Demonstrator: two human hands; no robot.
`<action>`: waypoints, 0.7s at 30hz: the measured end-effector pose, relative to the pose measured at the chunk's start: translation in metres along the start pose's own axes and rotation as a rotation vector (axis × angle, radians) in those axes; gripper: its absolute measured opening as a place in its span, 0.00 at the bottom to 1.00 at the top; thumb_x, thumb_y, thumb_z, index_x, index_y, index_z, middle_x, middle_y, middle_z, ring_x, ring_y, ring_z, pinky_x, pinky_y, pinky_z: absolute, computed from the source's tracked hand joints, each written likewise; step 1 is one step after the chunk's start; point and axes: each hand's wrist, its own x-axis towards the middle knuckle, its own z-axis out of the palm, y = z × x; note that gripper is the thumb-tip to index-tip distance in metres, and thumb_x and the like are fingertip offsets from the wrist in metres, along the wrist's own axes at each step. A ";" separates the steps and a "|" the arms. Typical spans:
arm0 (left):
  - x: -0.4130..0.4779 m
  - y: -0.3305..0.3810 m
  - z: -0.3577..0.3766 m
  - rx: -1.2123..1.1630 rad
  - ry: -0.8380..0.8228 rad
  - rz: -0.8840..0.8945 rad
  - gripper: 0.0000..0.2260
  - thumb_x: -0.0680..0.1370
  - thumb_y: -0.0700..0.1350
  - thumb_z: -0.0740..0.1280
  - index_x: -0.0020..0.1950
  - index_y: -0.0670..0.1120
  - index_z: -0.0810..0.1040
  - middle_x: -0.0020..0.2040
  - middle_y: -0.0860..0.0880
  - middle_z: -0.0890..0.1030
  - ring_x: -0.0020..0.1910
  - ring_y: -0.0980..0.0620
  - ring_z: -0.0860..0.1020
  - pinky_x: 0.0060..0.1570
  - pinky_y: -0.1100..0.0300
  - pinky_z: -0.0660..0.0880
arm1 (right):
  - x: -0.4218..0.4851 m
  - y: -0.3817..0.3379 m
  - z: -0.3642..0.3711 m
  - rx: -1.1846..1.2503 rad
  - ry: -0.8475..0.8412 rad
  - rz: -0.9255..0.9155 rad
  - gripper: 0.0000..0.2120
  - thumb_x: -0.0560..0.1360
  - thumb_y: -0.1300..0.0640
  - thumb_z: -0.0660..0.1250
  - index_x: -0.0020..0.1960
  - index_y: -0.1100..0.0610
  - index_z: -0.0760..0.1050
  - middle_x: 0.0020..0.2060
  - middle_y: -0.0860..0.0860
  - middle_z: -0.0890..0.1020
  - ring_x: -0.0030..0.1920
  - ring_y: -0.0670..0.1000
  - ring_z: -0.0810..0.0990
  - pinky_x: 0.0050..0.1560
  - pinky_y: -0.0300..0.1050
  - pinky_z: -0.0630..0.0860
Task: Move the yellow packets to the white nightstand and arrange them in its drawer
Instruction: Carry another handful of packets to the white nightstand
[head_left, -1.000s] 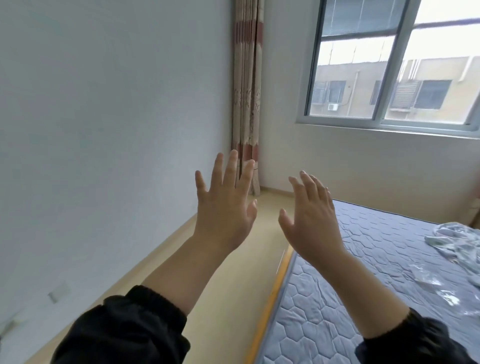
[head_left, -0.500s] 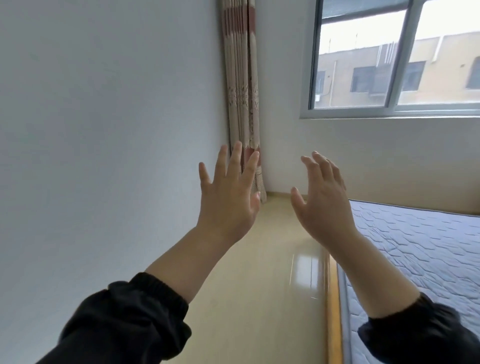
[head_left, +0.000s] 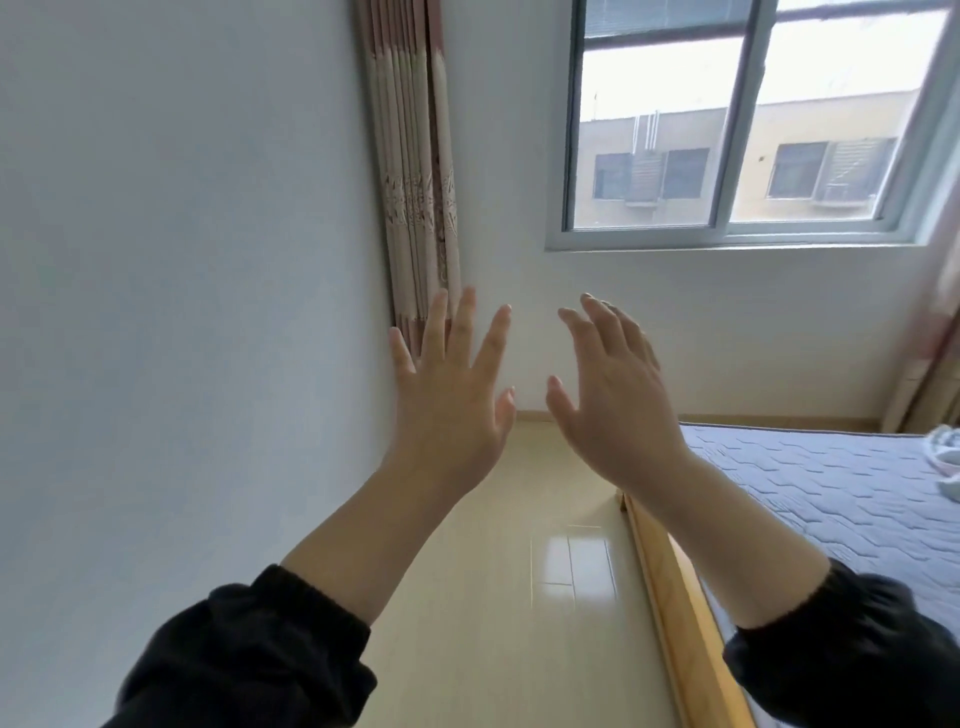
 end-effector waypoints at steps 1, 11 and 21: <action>0.017 -0.016 0.017 -0.002 -0.003 0.019 0.30 0.76 0.54 0.56 0.77 0.49 0.54 0.77 0.41 0.57 0.76 0.39 0.55 0.66 0.31 0.56 | 0.017 0.000 0.018 -0.016 0.001 0.017 0.27 0.74 0.54 0.65 0.70 0.60 0.64 0.70 0.59 0.67 0.71 0.60 0.64 0.70 0.60 0.64; 0.197 -0.088 0.193 -0.193 -0.055 0.124 0.31 0.77 0.53 0.60 0.78 0.50 0.51 0.79 0.43 0.52 0.77 0.40 0.50 0.68 0.32 0.51 | 0.164 0.078 0.173 -0.195 -0.028 0.155 0.27 0.74 0.53 0.66 0.70 0.61 0.65 0.70 0.60 0.68 0.71 0.60 0.65 0.70 0.59 0.64; 0.397 -0.039 0.405 -0.214 -0.043 0.185 0.31 0.77 0.56 0.58 0.77 0.50 0.52 0.79 0.42 0.53 0.77 0.40 0.51 0.68 0.31 0.52 | 0.300 0.280 0.312 -0.281 0.018 0.222 0.26 0.76 0.47 0.61 0.69 0.60 0.66 0.70 0.59 0.69 0.70 0.60 0.67 0.70 0.57 0.63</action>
